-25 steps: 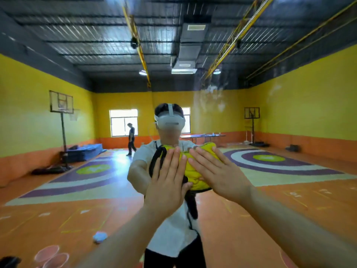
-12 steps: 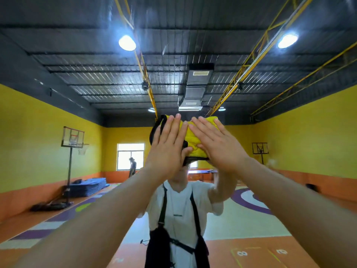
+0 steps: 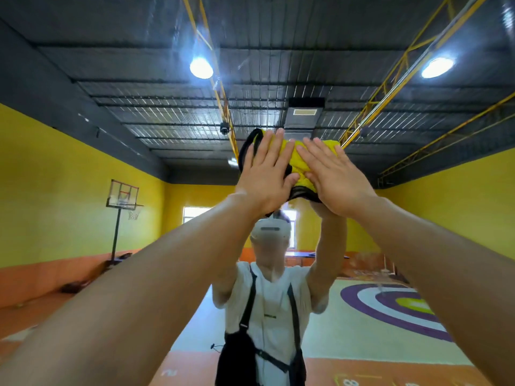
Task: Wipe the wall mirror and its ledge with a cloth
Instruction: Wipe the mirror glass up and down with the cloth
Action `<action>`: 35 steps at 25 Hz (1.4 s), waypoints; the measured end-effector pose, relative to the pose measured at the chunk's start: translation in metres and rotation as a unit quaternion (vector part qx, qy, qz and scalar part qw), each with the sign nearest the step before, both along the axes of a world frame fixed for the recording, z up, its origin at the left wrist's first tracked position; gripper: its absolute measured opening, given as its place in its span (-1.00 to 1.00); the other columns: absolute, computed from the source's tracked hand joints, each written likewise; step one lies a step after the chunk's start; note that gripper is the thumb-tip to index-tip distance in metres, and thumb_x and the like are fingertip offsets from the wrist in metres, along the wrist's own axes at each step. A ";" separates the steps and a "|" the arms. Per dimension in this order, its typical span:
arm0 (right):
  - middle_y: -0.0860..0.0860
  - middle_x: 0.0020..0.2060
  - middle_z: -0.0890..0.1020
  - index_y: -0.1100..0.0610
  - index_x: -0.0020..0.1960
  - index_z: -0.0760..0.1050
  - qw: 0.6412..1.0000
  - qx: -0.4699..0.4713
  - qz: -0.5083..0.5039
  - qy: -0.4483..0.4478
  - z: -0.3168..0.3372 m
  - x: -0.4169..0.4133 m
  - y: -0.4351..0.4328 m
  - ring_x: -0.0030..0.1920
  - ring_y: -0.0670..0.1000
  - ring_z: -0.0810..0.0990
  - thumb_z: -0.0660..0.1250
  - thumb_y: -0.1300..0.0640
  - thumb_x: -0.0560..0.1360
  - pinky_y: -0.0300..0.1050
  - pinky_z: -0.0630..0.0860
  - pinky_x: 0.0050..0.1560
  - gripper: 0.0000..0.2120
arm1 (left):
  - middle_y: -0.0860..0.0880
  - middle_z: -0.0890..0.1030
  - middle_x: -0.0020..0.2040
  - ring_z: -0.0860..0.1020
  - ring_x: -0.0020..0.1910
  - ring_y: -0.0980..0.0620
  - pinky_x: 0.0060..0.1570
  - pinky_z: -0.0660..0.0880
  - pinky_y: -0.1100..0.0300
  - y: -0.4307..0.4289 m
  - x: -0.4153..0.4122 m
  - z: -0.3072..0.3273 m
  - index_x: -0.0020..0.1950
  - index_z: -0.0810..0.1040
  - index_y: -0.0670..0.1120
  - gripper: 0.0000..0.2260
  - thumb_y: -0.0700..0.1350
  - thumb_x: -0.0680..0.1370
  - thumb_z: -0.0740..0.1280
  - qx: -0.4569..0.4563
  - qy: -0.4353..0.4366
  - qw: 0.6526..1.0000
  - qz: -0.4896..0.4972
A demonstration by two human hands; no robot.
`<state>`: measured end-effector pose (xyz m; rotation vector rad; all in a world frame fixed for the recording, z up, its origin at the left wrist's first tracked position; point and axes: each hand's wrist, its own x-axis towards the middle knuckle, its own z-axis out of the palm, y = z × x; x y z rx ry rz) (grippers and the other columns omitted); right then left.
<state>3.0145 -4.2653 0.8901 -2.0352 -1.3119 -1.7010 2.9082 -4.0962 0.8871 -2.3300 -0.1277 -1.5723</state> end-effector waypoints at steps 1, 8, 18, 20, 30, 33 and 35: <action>-0.05 0.66 -0.03 0.00 0.67 -0.05 1.000 -0.001 -0.003 0.018 0.001 0.001 -0.009 0.64 -0.06 -0.16 0.03 0.01 0.73 0.06 -0.22 0.63 -0.45 | -0.01 -0.24 0.68 -0.32 0.64 0.00 0.59 -0.28 -0.11 -0.008 0.004 0.002 0.69 -0.12 0.03 -0.39 0.18 0.71 0.03 0.000 0.003 1.000 -0.008; -0.01 0.64 0.15 0.04 0.60 0.25 0.991 0.112 0.053 0.041 -0.065 -0.016 0.016 0.65 0.01 -0.04 -0.06 -0.12 0.70 0.20 -0.13 0.63 -0.47 | 0.03 -0.03 0.70 -0.16 0.66 0.04 0.61 -0.22 -0.02 -0.001 -0.004 -0.072 0.68 0.08 0.05 -0.44 0.17 0.68 -0.07 0.012 -0.023 0.993 -0.111; 0.07 0.66 0.06 0.06 0.66 0.09 0.993 0.112 -0.009 -0.028 -0.183 -0.005 0.025 0.66 0.10 -0.03 0.02 0.00 0.72 0.28 0.02 0.60 -0.47 | -0.11 0.09 0.68 0.02 0.67 -0.13 0.57 0.10 -0.23 0.011 0.009 -0.186 0.66 0.17 -0.07 -0.48 0.03 0.72 0.11 0.069 -0.088 0.993 -0.047; 0.07 0.65 0.07 0.05 0.66 0.09 0.993 0.115 -0.015 -0.032 -0.204 -0.005 0.024 0.65 0.11 0.00 0.02 0.00 0.72 0.27 0.02 0.61 -0.48 | -0.12 0.10 0.67 0.04 0.66 -0.15 0.56 0.11 -0.25 0.011 0.008 -0.204 0.66 0.17 -0.07 -0.49 0.03 0.71 0.08 0.075 -0.082 0.993 -0.049; 0.15 0.62 0.18 0.11 0.63 0.15 0.995 0.098 -0.010 0.004 -0.335 -0.012 0.020 0.62 0.21 0.12 0.05 0.02 0.70 0.38 0.11 0.55 -0.49 | -0.13 0.09 0.68 0.05 0.66 -0.15 0.58 0.10 -0.23 0.005 -0.004 -0.328 0.66 0.17 -0.06 -0.40 0.14 0.68 0.21 0.061 -0.011 0.996 -0.066; 0.16 0.61 0.20 0.09 0.63 0.13 0.996 0.081 -0.011 0.024 -0.383 -0.015 0.021 0.62 0.23 0.13 0.04 0.01 0.72 0.40 0.12 0.54 -0.49 | -0.14 0.13 0.67 0.08 0.65 -0.15 0.58 0.10 -0.22 0.010 -0.005 -0.377 0.65 0.20 -0.07 -0.41 0.11 0.67 0.24 0.074 -0.010 0.995 -0.068; 0.18 0.61 0.21 0.09 0.64 0.11 0.998 0.058 -0.008 0.032 -0.417 -0.016 0.019 0.62 0.24 0.13 0.05 0.00 0.72 0.41 0.12 0.53 -0.48 | -0.14 0.14 0.67 0.08 0.65 -0.15 0.59 0.04 -0.21 0.012 -0.007 -0.412 0.66 0.19 -0.07 -0.42 0.11 0.69 0.22 0.069 0.000 0.995 -0.071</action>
